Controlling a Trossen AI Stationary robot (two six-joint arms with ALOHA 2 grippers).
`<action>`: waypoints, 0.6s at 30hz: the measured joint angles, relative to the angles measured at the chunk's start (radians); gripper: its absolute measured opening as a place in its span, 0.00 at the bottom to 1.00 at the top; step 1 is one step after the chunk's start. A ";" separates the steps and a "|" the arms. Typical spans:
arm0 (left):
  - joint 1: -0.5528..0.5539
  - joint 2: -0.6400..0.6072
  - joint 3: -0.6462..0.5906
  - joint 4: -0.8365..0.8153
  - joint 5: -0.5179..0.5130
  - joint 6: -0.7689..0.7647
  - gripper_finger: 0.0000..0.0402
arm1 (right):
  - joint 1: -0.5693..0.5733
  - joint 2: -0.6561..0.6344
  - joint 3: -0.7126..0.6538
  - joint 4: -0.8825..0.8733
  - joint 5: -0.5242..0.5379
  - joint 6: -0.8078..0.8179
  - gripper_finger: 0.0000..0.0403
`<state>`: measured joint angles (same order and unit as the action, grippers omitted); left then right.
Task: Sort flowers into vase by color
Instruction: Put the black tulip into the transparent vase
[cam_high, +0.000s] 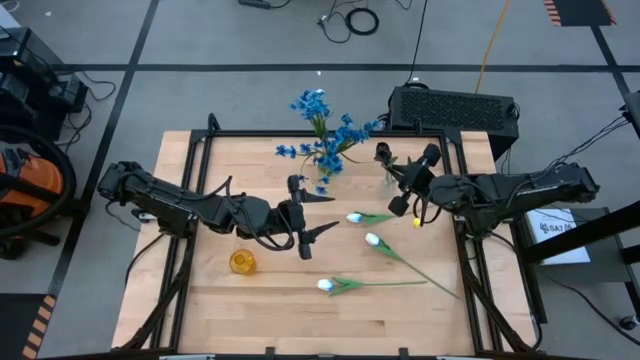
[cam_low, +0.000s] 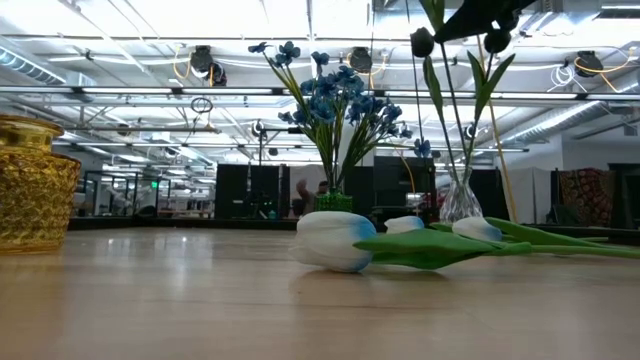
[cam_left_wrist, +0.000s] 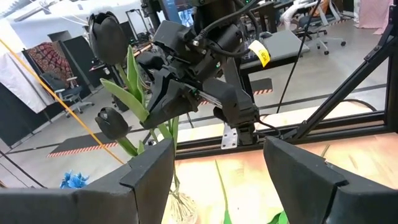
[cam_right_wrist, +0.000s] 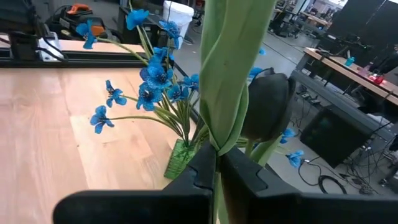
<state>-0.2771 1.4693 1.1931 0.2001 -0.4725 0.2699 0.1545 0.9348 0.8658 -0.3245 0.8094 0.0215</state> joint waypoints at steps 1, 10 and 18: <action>0.000 0.000 0.000 0.000 0.000 0.000 0.63 | -0.004 0.001 0.000 0.004 0.000 -0.005 0.01; 0.000 0.000 0.000 0.000 0.000 0.007 0.63 | -0.016 0.006 -0.001 0.054 0.005 0.025 0.02; 0.000 0.000 0.000 0.000 0.000 0.025 0.63 | -0.009 -0.012 -0.001 0.087 0.154 0.052 0.02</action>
<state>-0.2771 1.4693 1.1931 0.1998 -0.4721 0.2947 0.1452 0.9228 0.8650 -0.2376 0.9635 0.0738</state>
